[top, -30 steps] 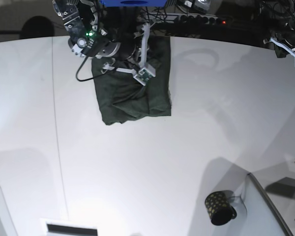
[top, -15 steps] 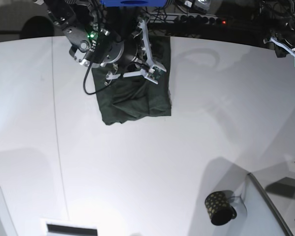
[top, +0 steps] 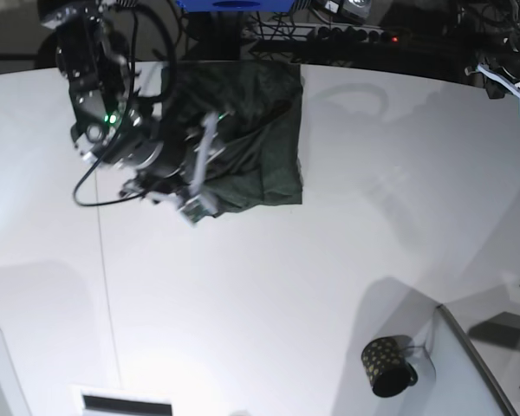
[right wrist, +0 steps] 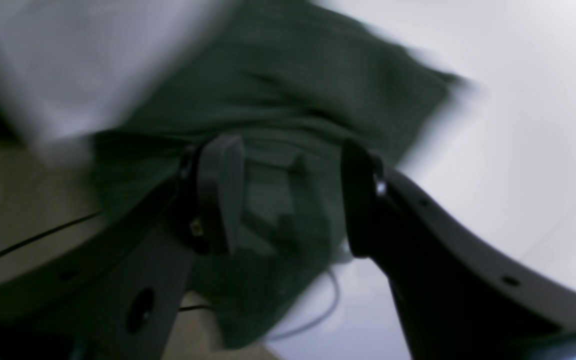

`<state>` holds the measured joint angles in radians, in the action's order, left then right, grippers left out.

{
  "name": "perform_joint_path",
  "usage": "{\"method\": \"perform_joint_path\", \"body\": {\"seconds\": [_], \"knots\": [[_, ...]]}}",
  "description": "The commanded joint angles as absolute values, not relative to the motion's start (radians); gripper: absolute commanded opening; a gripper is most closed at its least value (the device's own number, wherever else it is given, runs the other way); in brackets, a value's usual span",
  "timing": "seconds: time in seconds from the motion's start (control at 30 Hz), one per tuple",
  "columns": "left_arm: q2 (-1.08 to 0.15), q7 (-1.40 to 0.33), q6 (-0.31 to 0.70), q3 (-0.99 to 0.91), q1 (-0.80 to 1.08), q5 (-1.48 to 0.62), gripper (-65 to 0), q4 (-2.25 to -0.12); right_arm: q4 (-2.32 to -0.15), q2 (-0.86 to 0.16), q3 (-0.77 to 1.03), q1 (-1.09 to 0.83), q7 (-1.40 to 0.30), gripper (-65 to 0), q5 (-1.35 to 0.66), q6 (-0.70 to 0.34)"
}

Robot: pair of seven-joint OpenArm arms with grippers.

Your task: Layout the t-shirt on the table in an organized manner, then fold the t-shirt properly

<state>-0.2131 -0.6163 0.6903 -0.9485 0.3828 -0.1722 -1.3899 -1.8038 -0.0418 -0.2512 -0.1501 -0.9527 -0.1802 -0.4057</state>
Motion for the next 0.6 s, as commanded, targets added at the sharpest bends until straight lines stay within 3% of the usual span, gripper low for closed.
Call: {"method": "perform_joint_path", "body": {"seconds": [0.0,0.13,0.57], "knots": [[-0.231,-0.596,0.698,-0.957,0.389,-0.182,-65.0,-1.403,-1.778,-0.021,-0.219,-0.127,-0.928,-35.1,-0.203,-0.414],[-0.231,-0.596,0.698,-0.952,0.389,-0.182,-65.0,-1.405,-1.638,-0.013,-0.177,-0.062,-0.903,-35.3,-0.205,-0.417],[-0.231,-0.596,0.698,-0.957,0.394,-0.182,-65.0,-1.405,-1.534,-0.012,-0.182,-0.019,-0.854,-35.7,-0.205,-0.417]]}}
